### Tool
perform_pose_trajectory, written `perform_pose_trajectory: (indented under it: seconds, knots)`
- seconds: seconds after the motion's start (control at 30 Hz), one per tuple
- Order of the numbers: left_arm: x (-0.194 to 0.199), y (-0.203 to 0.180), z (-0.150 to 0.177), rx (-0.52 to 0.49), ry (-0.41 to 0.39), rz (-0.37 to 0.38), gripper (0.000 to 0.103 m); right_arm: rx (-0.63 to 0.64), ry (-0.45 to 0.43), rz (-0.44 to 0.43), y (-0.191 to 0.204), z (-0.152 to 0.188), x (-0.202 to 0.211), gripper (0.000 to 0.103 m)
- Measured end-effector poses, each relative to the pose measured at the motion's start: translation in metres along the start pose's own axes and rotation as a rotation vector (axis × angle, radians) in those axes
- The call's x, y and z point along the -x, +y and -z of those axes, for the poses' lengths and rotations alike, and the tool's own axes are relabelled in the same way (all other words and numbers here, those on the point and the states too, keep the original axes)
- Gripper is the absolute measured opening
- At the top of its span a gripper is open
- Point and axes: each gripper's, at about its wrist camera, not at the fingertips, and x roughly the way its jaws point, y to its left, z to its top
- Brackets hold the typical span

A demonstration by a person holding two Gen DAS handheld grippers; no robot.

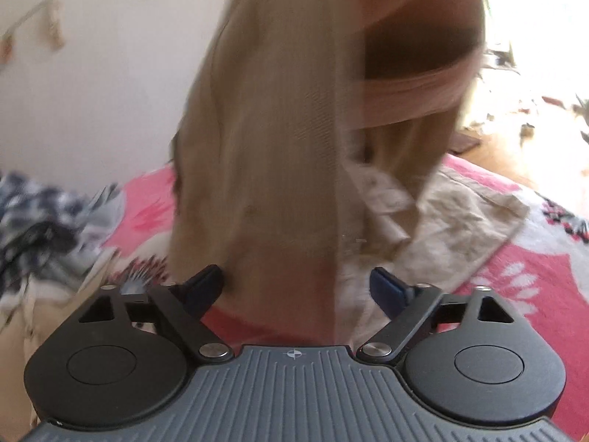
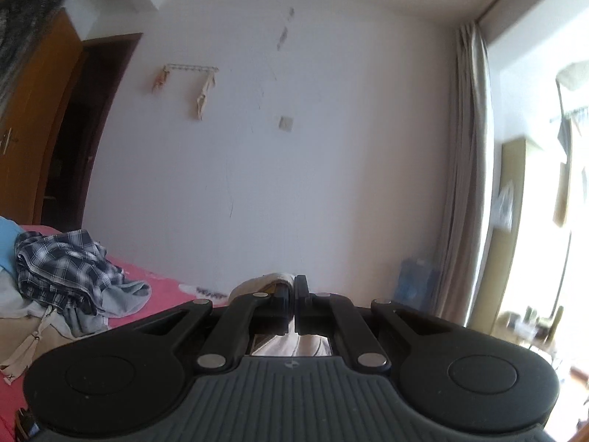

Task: Fold clothes
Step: 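Lift the beige trousers high with both grippers to shake them out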

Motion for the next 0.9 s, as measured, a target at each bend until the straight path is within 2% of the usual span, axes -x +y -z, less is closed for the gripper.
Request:
perform_pose_trajectory:
  seconds: [0.07, 0.1, 0.2, 0.23, 0.33, 0.4, 0.63, 0.9]
  knots:
    - [0.008, 0.016, -0.001, 0.05, -0.006, -0.003, 0.074, 0.011, -0.015, 0.012, -0.002, -0.007, 0.008, 0.002]
    - [0.013, 0.021, -0.002, 0.06, -0.02, -0.006, 0.068, 0.006, -0.02, 0.014, -0.002, -0.01, 0.01, 0.002]
    - [0.029, 0.038, -0.005, 0.084, -0.061, -0.017, 0.043, -0.004, -0.032, 0.021, -0.002, -0.016, 0.018, 0.002]
    - [0.035, 0.043, -0.007, 0.084, -0.076, -0.026, 0.028, -0.006, -0.036, 0.024, -0.002, -0.017, 0.02, 0.002]
    - [0.056, 0.06, -0.016, 0.094, -0.133, -0.059, 0.01, 0.001, -0.046, 0.035, 0.001, -0.024, 0.028, 0.002]
    - [0.075, 0.074, -0.025, 0.101, -0.18, -0.082, 0.006, 0.001, -0.055, 0.045, 0.001, -0.031, 0.035, 0.002]
    - [0.144, 0.123, -0.052, 0.083, -0.323, -0.117, 0.005, -0.025, -0.083, 0.07, -0.001, -0.05, 0.065, 0.002]
    - [0.23, 0.168, -0.073, 0.087, -0.495, -0.14, 0.005, 0.043, -0.205, 0.101, 0.019, -0.094, 0.121, 0.002]
